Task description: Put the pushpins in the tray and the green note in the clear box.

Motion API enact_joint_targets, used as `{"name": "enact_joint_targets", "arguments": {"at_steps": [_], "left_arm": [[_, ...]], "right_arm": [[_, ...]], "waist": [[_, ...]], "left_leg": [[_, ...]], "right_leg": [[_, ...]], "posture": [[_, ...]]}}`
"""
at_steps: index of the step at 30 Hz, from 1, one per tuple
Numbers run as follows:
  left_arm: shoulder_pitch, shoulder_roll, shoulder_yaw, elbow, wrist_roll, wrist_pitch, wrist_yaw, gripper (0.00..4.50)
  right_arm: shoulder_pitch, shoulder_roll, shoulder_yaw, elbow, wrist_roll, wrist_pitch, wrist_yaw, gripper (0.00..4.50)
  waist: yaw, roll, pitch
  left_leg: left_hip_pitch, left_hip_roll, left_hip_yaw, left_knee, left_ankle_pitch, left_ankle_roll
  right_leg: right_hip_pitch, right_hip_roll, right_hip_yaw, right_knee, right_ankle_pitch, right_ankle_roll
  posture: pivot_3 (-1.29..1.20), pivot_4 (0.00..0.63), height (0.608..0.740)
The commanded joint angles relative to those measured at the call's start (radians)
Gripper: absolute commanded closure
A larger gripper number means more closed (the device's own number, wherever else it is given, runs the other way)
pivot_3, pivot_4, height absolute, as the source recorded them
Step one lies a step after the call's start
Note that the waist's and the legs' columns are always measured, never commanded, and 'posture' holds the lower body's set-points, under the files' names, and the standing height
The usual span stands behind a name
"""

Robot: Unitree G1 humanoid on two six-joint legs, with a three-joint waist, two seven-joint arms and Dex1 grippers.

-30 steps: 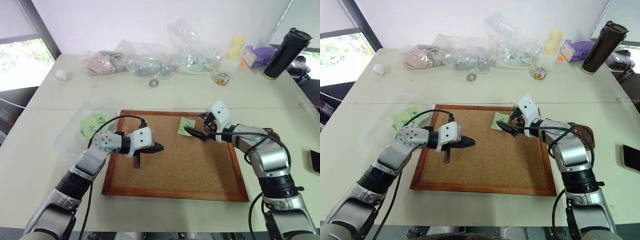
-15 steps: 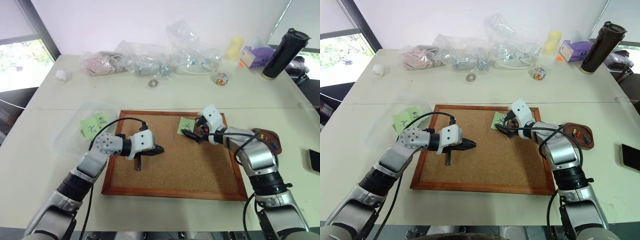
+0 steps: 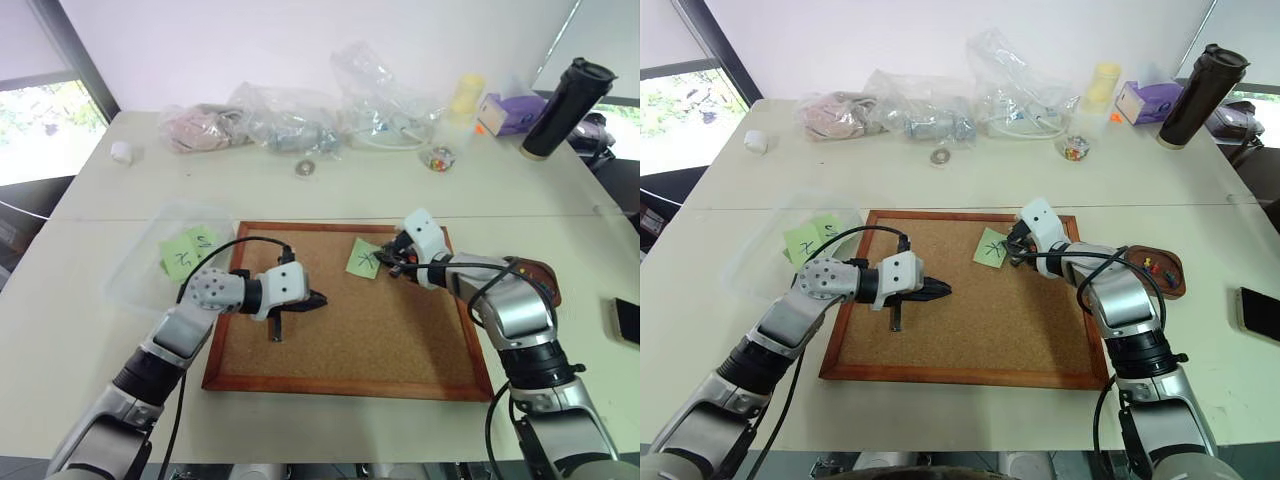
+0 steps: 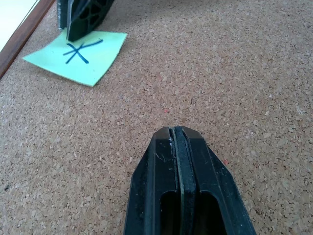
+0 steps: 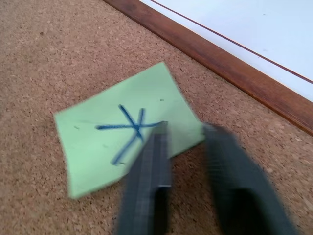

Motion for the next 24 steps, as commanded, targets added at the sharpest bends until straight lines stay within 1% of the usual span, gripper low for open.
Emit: {"name": "enact_joint_targets", "arguments": {"at_steps": [1,7,11,15,20,24], "left_arm": [[0.015,0.004,0.016,-0.01,0.002,-0.013,0.007,4.5],[0.017,0.007,0.022,-0.005,-0.001,-0.014,0.007,4.5],[0.007,0.004,0.053,-0.008,-0.033,0.018,0.009,4.5],[-0.037,-0.001,0.154,-0.059,-0.167,0.175,0.006,4.5],[-0.084,-0.019,0.228,-0.077,-0.275,0.308,0.018,4.5],[-0.126,-0.041,0.247,-0.044,-0.297,0.342,0.038,4.5]], "right_arm": [[0.033,-0.009,0.063,-0.004,-0.013,-0.001,0.03,4.47],[0.031,-0.014,0.059,-0.048,-0.015,-0.019,0.036,4.47],[0.022,-0.023,0.033,-0.098,0.0,-0.015,0.045,4.47],[0.012,-0.043,-0.014,-0.19,0.048,0.007,0.071,4.47],[0.022,-0.074,-0.015,-0.243,0.064,0.008,0.088,4.47],[0.026,-0.092,-0.027,-0.284,0.082,0.006,0.101,4.47]], "waist": [[0.0,0.0,0.0],[-0.001,0.0,0.0],[-0.001,0.0,0.0],[-0.001,0.0,0.0],[0.003,0.0,0.0],[0.002,0.0,0.0]], "left_leg": [[0.0,0.0,0.0,0.0,0.0,0.0],[0.0,0.0,0.0,0.0,0.0,0.0],[0.0,0.0,0.0,0.0,0.0,0.0],[-0.001,0.0,0.0,0.0,0.0,0.0],[-0.003,0.0,0.0,0.002,0.0,0.001],[-0.003,-0.001,0.0,0.002,0.0,0.001]], "right_leg": [[0.0,0.0,0.0,0.0,0.0,0.0],[0.0,0.0,0.0,0.001,0.0,0.0],[0.0,0.0,0.001,0.001,0.0,0.0],[-0.002,0.0,0.001,0.002,0.0,0.0],[-0.004,0.0,0.001,0.004,0.0,0.0],[-0.004,0.0,0.001,0.008,0.0,0.0]], "posture": [[0.0,0.15,0.74],[0.0,0.15,0.74],[0.0,0.15,0.74],[0.0,0.15,0.74],[0.0,0.15,0.74],[0.0,0.15,0.74]]}}
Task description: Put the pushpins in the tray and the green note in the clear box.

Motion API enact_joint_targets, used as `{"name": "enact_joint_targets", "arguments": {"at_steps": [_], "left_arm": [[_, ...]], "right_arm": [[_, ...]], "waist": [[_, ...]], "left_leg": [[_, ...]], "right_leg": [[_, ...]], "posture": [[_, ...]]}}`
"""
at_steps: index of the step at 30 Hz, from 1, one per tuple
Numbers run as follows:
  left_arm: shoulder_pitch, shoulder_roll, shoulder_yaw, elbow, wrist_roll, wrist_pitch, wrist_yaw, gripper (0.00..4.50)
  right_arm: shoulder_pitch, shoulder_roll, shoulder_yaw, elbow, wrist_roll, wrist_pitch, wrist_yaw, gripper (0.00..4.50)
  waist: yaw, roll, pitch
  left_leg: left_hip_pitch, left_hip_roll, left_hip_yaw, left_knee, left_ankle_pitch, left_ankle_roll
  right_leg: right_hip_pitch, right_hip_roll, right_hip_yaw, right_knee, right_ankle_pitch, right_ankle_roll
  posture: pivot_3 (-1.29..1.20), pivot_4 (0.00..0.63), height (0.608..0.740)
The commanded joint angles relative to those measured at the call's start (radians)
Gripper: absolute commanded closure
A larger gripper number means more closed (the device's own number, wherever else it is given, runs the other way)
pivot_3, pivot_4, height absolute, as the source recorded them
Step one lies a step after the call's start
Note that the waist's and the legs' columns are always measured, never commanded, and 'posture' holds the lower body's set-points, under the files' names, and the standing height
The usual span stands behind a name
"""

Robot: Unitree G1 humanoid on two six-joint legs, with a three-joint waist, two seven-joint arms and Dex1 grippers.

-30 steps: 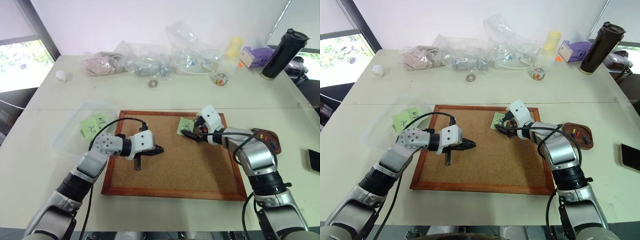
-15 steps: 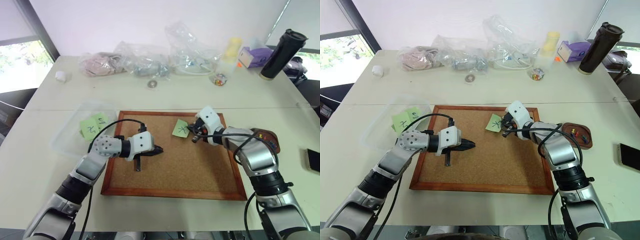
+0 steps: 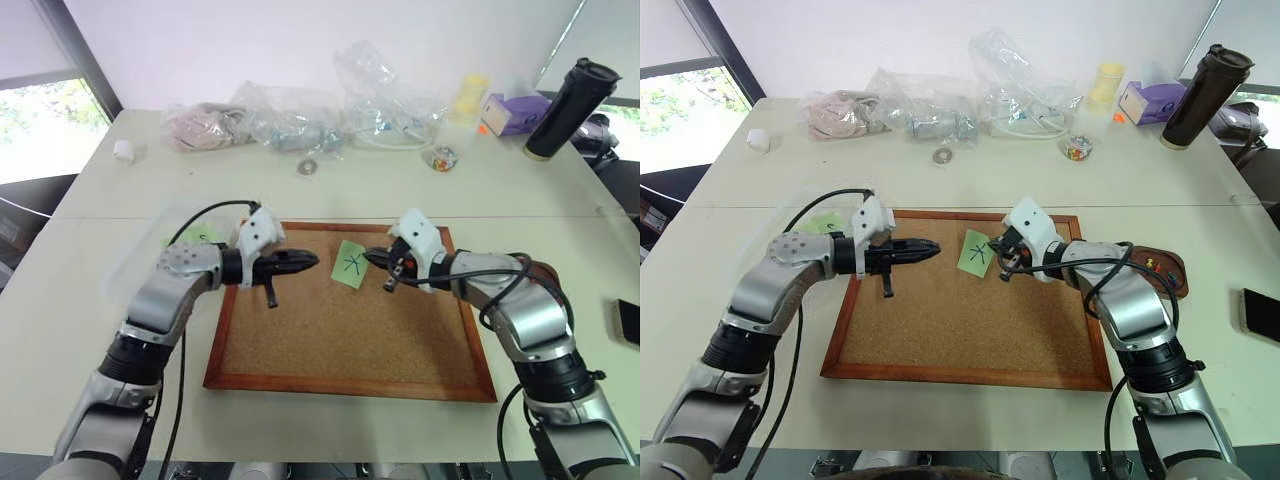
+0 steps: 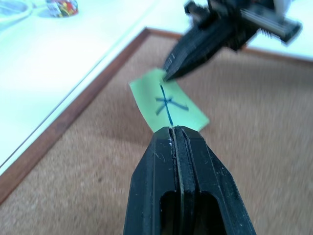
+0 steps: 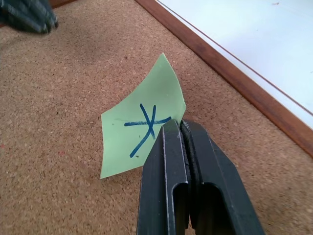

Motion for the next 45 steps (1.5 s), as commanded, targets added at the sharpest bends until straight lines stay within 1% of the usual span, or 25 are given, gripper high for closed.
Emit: {"name": "enact_joint_targets", "arguments": {"at_steps": [1,5,6,7,8,11,13,22,30,33,36,39,45], "left_arm": [[-0.039,-0.02,0.027,0.008,-0.035,0.027,0.017,4.5],[-0.059,-0.045,0.023,0.052,-0.051,0.044,0.016,4.5],[-0.061,-0.045,0.017,0.058,-0.048,0.045,0.01,3.83],[-0.062,-0.047,0.014,0.064,-0.051,0.048,0.005,3.49],[-0.064,-0.049,0.013,0.068,-0.053,0.05,0.001,3.05],[-0.076,-0.055,-0.007,0.103,-0.027,0.013,-0.011,1.55],[-0.087,-0.058,-0.008,0.126,-0.023,-0.003,-0.02,0.69],[-0.125,-0.098,-0.004,0.174,-0.062,0.027,-0.056,0.69],[-0.118,-0.122,-0.033,0.18,-0.055,0.043,-0.089,0.69],[-0.116,-0.124,-0.031,0.171,-0.063,0.054,-0.091,1.49],[-0.117,-0.121,-0.026,0.166,-0.067,0.061,-0.092,3.03],[-0.118,-0.114,-0.026,0.162,-0.064,0.06,-0.089,4.46],[-0.114,-0.094,-0.01,0.122,-0.065,0.072,-0.063,4.49]], "right_arm": [[-0.004,-0.019,-0.037,-0.077,0.032,-0.007,0.012,4.47],[-0.013,-0.036,-0.052,-0.102,0.048,0.003,0.012,4.47],[-0.013,-0.04,-0.055,-0.107,0.051,0.004,0.013,4.5],[-0.014,-0.045,-0.057,-0.112,0.055,0.005,0.014,4.5],[-0.014,-0.049,-0.059,-0.117,0.059,0.006,0.015,4.5],[-0.014,-0.056,-0.067,-0.147,0.081,0.02,0.016,4.5],[-0.015,-0.059,-0.069,-0.163,0.09,0.029,0.014,4.5],[-0.03,-0.082,-0.074,-0.241,0.152,0.067,0.022,4.5],[-0.051,-0.088,-0.063,-0.264,0.188,0.083,0.014,4.5],[-0.053,-0.091,-0.062,-0.266,0.191,0.083,0.01,4.5],[-0.055,-0.091,-0.06,-0.264,0.191,0.082,0.007,4.5],[-0.056,-0.09,-0.058,-0.261,0.191,0.079,0.007,4.5],[-0.057,-0.1,-0.074,-0.241,0.186,0.064,0.005,4.5]], "waist": [[-0.002,0.0,0.0],[-0.002,0.0,0.0],[-0.002,0.0,0.0],[-0.003,0.0,0.0],[-0.003,0.0,0.0],[-0.002,0.0,0.0],[-0.002,0.0,0.0],[-0.001,0.0,0.0],[-0.002,0.0,0.0],[-0.002,0.0,0.0],[-0.001,0.0,0.0],[-0.002,0.0,0.0],[-0.002,0.0,0.0]], "left_leg": [[0.0,0.0,0.0,0.0,0.0,0.0],[0.0,0.0,0.0,0.0,0.0,0.0],[0.0,0.0,0.0,0.0,0.0,0.0],[0.0,0.0,0.0,0.0,0.0,0.0],[0.0,0.0,0.0,0.0,0.0,0.0],[0.0,0.0,0.0,0.0,0.0,0.0],[0.0,0.0,0.0,0.0,0.0,0.0],[0.0,0.0,0.0,0.0,0.0,0.0],[0.0,0.0,0.0,0.0,0.0,0.0],[0.0,0.0,0.0,0.0,0.0,0.0],[0.0,0.0,0.0,0.0,0.0,0.0],[0.0,0.0,0.0,0.0,0.0,0.0],[0.0,0.0,0.0,0.0,0.0,0.0]], "right_leg": [[0.0,0.0,0.0,0.0,0.0,0.0],[0.0,0.0,0.0,0.001,0.0,0.0],[0.0,0.0,0.0,0.001,0.0,0.0],[0.0,0.0,0.0,0.001,0.0,0.0],[0.0,0.0,0.0,0.001,0.0,0.0],[-0.001,0.0,0.0,0.001,0.0,0.0],[-0.001,0.0,0.0,0.001,0.0,0.0],[0.0,0.0,0.0,0.001,0.0,0.0],[-0.001,0.0,0.0,0.001,0.0,0.0],[0.0,0.0,0.0,0.001,0.0,0.0],[0.0,0.0,0.0,0.001,0.0,0.0],[0.0,0.0,0.0,0.001,0.0,0.0],[-0.001,0.0,0.0,0.001,0.0,0.0]], "posture": [[0.0,0.15,0.74],[0.0,0.15,0.74],[0.0,0.15,0.74],[0.0,0.15,0.74],[0.0,0.15,0.74],[0.0,0.15,0.74],[0.0,0.15,0.74],[0.0,0.15,0.74],[0.0,0.15,0.74],[0.0,0.15,0.74],[0.0,0.15,0.74],[0.0,0.15,0.74],[0.0,0.15,0.74]]}}
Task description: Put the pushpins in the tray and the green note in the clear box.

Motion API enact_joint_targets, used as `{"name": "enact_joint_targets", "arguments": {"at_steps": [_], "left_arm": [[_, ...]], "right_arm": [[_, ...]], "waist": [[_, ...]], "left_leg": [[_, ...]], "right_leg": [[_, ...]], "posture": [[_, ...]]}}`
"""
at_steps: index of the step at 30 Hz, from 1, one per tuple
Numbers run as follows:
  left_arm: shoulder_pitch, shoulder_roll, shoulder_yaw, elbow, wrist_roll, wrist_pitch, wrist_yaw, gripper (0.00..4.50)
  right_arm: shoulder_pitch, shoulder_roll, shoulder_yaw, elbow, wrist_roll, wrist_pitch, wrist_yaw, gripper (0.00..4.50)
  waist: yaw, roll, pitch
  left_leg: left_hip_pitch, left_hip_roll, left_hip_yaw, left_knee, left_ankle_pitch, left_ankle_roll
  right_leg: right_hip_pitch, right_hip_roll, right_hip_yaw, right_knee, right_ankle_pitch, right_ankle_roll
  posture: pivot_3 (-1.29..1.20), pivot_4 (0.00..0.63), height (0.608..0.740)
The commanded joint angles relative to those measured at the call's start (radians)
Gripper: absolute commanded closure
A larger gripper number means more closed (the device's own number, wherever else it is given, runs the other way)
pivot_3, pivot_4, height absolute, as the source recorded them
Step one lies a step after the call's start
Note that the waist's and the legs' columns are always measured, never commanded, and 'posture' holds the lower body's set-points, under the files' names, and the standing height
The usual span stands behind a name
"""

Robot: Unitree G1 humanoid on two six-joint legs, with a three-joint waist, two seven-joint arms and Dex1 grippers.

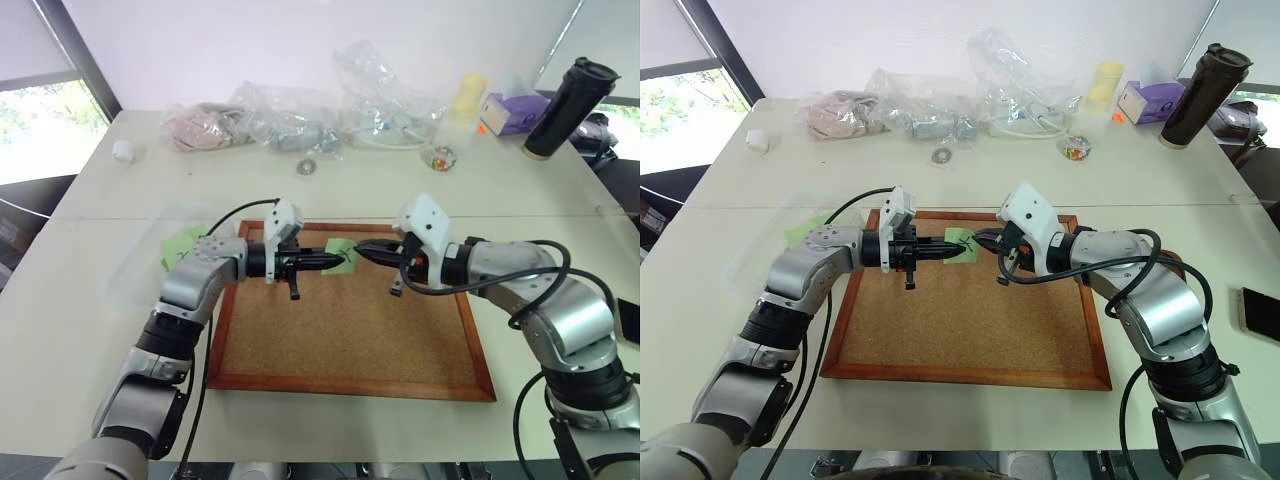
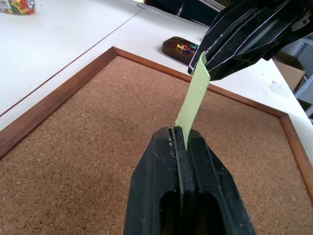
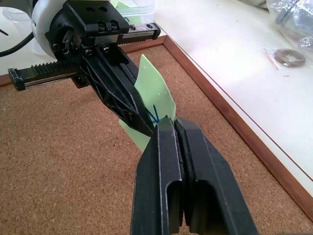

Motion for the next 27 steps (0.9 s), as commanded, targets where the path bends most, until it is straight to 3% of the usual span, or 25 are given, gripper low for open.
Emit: {"name": "enact_joint_targets", "arguments": {"at_steps": [1,2,10,14,18,22,27], "left_arm": [[-0.002,0.022,0.035,-0.066,-0.014,0.009,0.019,4.49],[0.001,0.028,0.039,-0.079,-0.02,0.016,0.022,4.49],[0.043,0.082,0.098,-0.214,-0.067,0.088,0.076,4.5],[0.032,0.098,0.181,-0.31,-0.137,0.182,0.155,4.5],[-0.046,0.133,0.419,-0.406,-0.25,0.379,0.39,4.5],[-0.062,0.203,0.535,-0.425,-0.293,0.538,0.522,4.5],[0.133,0.368,0.631,-0.463,-0.269,0.602,0.532,4.5]], "right_arm": [[-0.021,-0.026,-0.039,-0.011,0.003,-0.029,0.003,4.5],[-0.018,-0.033,-0.049,-0.002,0.001,-0.037,0.006,4.5],[-0.007,-0.088,-0.138,0.079,0.009,-0.083,0.019,0.59],[0.01,-0.099,-0.151,0.107,0.006,-0.111,0.027,0.59],[0.021,-0.077,-0.13,0.11,0.02,-0.136,0.047,0.59],[0.019,-0.053,-0.108,0.118,0.021,-0.146,0.051,0.59],[-0.006,-0.037,-0.049,0.163,-0.013,-0.194,0.08,0.59]], "waist": [[0.0,0.0,0.0],[0.0,0.0,0.0],[0.0,0.0,0.0],[0.0,0.0,0.0],[-0.002,-0.001,0.001],[-0.005,-0.001,0.001],[-0.014,-0.001,0.001]], "left_leg": [[0.0,0.0,0.0,0.0,0.0,0.0],[0.0,0.0,0.0,0.0,0.0,0.0],[0.0,0.0,0.0,0.0,0.0,0.0],[0.0,0.0,0.0,0.0,0.0,0.0],[0.0,0.0,0.0,0.0,0.0,0.0],[0.002,0.0,0.0,-0.001,0.0,0.0],[0.003,0.0,-0.001,-0.001,0.0,0.0]], "right_leg": [[0.0,0.0,0.0,0.0,0.0,0.0],[0.0,0.0,0.0,0.0,0.0,0.0],[0.0,0.0,0.0,0.0,0.0,0.0],[0.0,-0.001,0.001,0.0,0.0,0.0],[0.0,-0.003,0.001,0.0,0.0,0.0],[0.0,-0.002,0.002,0.001,0.0,0.0],[-0.001,-0.001,0.003,0.002,0.0,0.0]], "posture": [[0.0,0.15,0.74],[0.0,0.15,0.74],[0.0,0.15,0.74],[0.0,0.15,0.74],[0.0,0.15,0.74],[0.0,0.15,0.74],[0.0,0.15,0.74]]}}
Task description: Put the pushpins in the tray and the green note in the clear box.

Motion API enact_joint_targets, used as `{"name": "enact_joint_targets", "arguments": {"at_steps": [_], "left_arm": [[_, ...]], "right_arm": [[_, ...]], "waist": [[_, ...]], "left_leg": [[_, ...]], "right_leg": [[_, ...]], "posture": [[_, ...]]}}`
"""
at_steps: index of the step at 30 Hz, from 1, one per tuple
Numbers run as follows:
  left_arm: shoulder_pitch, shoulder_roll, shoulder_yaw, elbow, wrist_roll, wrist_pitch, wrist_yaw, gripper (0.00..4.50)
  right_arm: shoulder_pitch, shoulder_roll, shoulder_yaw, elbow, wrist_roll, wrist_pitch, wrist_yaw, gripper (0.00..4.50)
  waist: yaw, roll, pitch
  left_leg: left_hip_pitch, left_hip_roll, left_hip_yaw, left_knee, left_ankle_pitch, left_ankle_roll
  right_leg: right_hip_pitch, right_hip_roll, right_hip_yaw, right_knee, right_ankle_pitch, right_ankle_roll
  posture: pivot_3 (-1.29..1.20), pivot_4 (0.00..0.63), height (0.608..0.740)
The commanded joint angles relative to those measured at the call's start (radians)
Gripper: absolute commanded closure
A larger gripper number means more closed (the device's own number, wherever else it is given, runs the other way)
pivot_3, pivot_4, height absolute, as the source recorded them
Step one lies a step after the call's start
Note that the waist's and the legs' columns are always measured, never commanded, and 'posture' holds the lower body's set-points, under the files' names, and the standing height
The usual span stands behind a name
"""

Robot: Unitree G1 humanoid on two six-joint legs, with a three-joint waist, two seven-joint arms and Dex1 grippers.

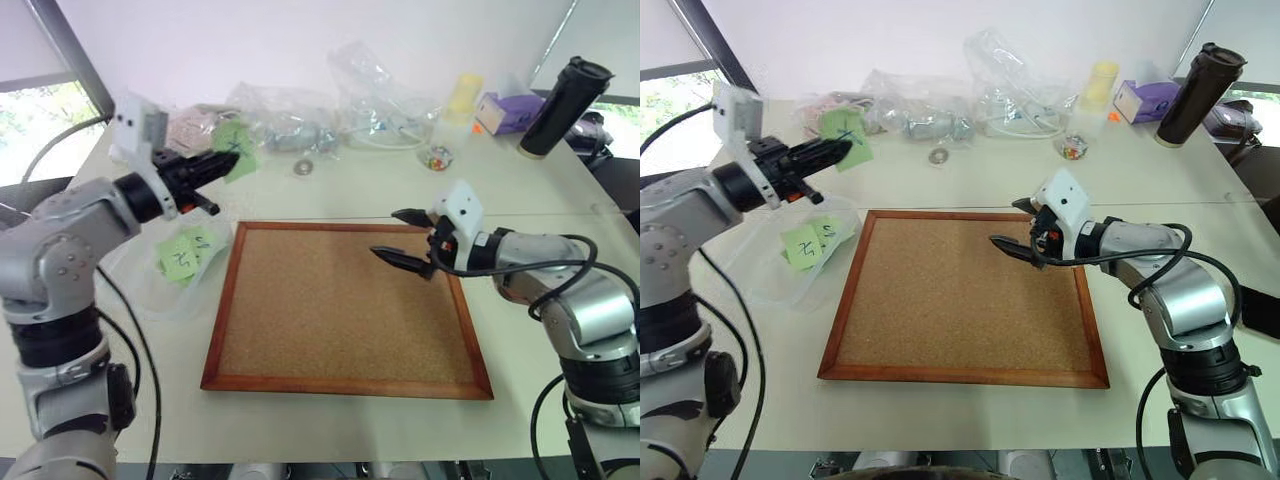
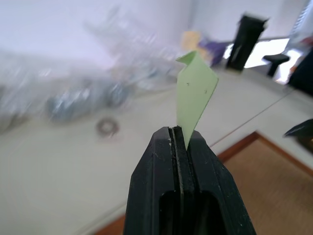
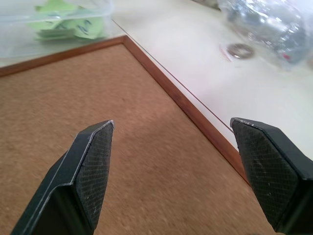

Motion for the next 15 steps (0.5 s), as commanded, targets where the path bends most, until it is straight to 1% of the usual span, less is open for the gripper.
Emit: {"name": "enact_joint_targets", "arguments": {"at_steps": [1,4,5,9,12,13,15], "left_arm": [[0.121,0.081,0.067,-0.034,0.007,0.004,-0.016,4.5],[0.252,0.135,0.098,-0.031,-0.018,-0.006,-0.085,4.5],[0.292,0.156,0.093,-0.03,-0.007,-0.029,-0.107,4.5],[0.359,0.184,0.063,0.005,0.016,-0.094,-0.147,4.5],[0.351,0.178,0.033,0.037,0.027,-0.119,-0.145,3.5],[0.35,0.181,0.022,0.043,0.037,-0.13,-0.143,3.05],[0.351,0.194,0.003,0.068,0.053,-0.157,-0.161,1.97]], "right_arm": [[-0.028,0.005,0.018,0.022,-0.018,-0.05,0.018,0.59],[-0.038,0.0,0.038,0.046,-0.033,-0.078,0.04,0.59],[-0.041,-0.002,0.043,0.053,-0.038,-0.085,0.046,0.59],[-0.054,0.0,0.048,0.076,-0.049,-0.102,0.061,0.59],[-0.052,-0.005,0.048,0.07,-0.052,-0.104,0.065,0.55],[-0.051,-0.005,0.047,0.07,-0.052,-0.105,0.066,0.55],[-0.038,-0.016,0.037,0.057,-0.051,-0.099,0.066,0.55]], "waist": [[-0.005,0.0,0.0],[-0.001,0.0,0.0],[0.003,0.0,0.0],[0.017,0.0,0.0],[0.016,0.0,0.0],[0.015,0.0,0.0],[0.013,0.0,0.0]], "left_leg": [[0.0,0.0,0.0,0.0,0.0,0.0],[0.0,0.0,-0.001,0.0,0.0,0.0],[0.0,0.0,-0.001,0.0,0.0,0.0],[0.0,-0.001,-0.001,0.0,0.0,0.0],[0.0,-0.002,-0.001,0.0,0.0,0.0],[0.0,-0.002,-0.001,0.0,0.0,0.0],[0.0,-0.002,-0.001,0.0,0.0,0.0]], "right_leg": [[0.0,0.0,0.0,0.0,0.0,0.0],[0.0,-0.001,0.0,-0.001,0.0,0.0],[0.0,-0.001,0.0,-0.002,0.0,0.0],[0.0,-0.003,0.0,-0.002,0.0,0.0],[0.0,-0.004,0.0,-0.002,0.0,0.0],[0.0,-0.004,0.0,-0.002,0.0,0.0],[0.0,-0.004,0.0,-0.002,0.0,0.0]], "posture": [[0.0,0.15,0.74],[0.0,0.15,0.74],[0.0,0.15,0.74],[0.0,0.15,0.74],[0.0,0.15,0.74],[0.0,0.15,0.74],[0.0,0.15,0.74]]}}
